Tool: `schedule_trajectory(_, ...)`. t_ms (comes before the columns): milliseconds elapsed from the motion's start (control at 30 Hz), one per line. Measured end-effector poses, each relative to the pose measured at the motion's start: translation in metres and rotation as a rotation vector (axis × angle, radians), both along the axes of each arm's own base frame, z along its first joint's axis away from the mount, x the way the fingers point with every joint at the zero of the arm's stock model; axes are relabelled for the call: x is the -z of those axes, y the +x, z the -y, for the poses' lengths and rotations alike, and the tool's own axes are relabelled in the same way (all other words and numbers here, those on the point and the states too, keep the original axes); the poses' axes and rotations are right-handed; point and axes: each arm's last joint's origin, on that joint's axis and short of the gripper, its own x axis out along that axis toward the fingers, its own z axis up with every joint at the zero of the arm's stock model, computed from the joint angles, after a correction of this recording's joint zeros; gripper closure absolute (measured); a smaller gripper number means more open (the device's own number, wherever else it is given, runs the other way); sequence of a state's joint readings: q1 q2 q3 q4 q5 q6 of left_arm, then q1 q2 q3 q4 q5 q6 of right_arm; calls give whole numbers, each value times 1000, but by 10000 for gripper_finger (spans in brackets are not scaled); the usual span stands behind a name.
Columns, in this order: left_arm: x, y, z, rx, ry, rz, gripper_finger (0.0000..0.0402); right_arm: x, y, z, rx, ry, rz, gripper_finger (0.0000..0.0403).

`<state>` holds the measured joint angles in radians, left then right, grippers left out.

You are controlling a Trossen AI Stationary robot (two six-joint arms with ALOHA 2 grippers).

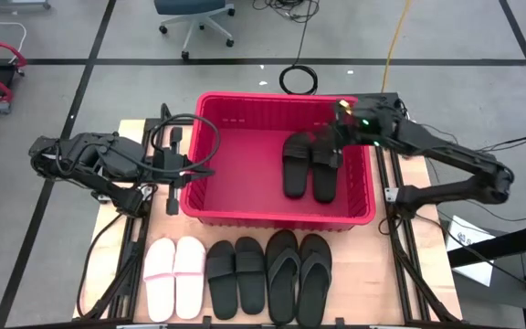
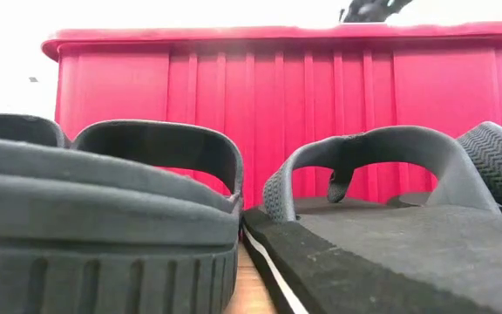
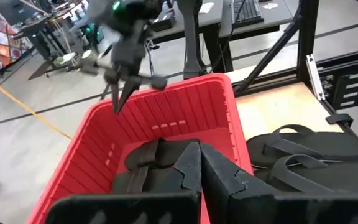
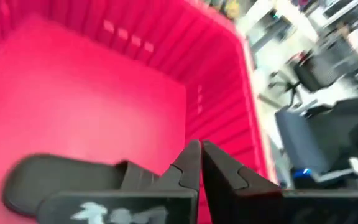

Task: Pick and place slides into bin
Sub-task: Put the black slipper into the red bin

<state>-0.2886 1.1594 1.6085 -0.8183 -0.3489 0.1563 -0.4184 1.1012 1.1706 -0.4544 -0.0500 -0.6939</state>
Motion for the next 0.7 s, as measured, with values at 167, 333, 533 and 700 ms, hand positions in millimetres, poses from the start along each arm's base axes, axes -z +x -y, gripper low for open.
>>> schedule_trajectory(167,0,-1,1,-65,-3,12,399,-19,-17,-41,-73,-8,80,402)
schedule_trajectory(333,0,-4,11,-100,-34,29,400,-21,-31,-72,-143,102,81,402)
schedule_trajectory(533,4,-2,34,-107,-72,28,399,-22,-44,-101,-266,196,63,403)
schedule_trajectory(700,18,11,59,-90,-108,-23,400,-22,-58,-119,-349,273,43,403)
